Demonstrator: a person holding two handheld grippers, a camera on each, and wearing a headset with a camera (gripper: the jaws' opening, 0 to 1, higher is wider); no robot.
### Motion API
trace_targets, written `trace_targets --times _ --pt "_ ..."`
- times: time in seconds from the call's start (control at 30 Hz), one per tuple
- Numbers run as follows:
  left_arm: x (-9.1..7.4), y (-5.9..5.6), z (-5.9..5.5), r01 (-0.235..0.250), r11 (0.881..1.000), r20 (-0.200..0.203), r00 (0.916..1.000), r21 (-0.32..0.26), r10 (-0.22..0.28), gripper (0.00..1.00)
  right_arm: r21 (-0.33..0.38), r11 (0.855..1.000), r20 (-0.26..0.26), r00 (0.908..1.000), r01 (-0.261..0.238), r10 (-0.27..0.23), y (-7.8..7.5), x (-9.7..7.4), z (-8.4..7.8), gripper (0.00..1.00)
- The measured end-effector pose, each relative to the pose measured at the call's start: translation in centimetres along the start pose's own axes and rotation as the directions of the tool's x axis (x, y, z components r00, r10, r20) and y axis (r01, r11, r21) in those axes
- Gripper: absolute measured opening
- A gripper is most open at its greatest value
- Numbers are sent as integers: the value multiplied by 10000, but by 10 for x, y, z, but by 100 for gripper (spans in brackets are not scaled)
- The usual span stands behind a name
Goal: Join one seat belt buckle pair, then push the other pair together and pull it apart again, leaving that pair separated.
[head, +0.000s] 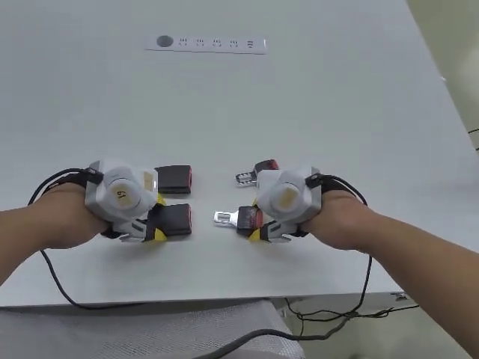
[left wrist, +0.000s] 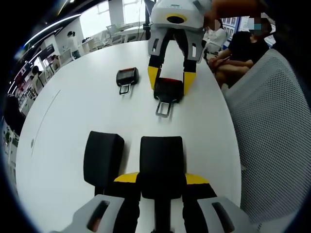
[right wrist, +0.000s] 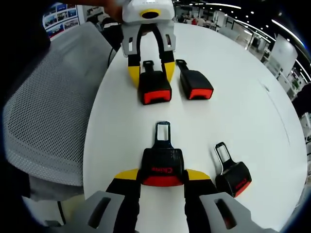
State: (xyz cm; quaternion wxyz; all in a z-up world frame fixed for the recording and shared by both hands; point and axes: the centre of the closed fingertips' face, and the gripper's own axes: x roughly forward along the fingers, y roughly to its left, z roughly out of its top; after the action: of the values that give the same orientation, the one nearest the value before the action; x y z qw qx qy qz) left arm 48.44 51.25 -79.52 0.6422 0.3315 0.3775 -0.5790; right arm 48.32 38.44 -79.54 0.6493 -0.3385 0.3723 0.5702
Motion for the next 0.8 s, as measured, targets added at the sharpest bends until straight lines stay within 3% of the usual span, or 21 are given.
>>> trace_targets --times 0.43,0.8 --pt "0 -1 1 53 10000 -27 10000 80 -53 34 -225 9994 118 9996 -245 248 5 18 31 31" --pt "1 -1 0 111 9998 -117 9999 156 -109 34 -662 9973 1 9995 -316 317 4 19 33 31"
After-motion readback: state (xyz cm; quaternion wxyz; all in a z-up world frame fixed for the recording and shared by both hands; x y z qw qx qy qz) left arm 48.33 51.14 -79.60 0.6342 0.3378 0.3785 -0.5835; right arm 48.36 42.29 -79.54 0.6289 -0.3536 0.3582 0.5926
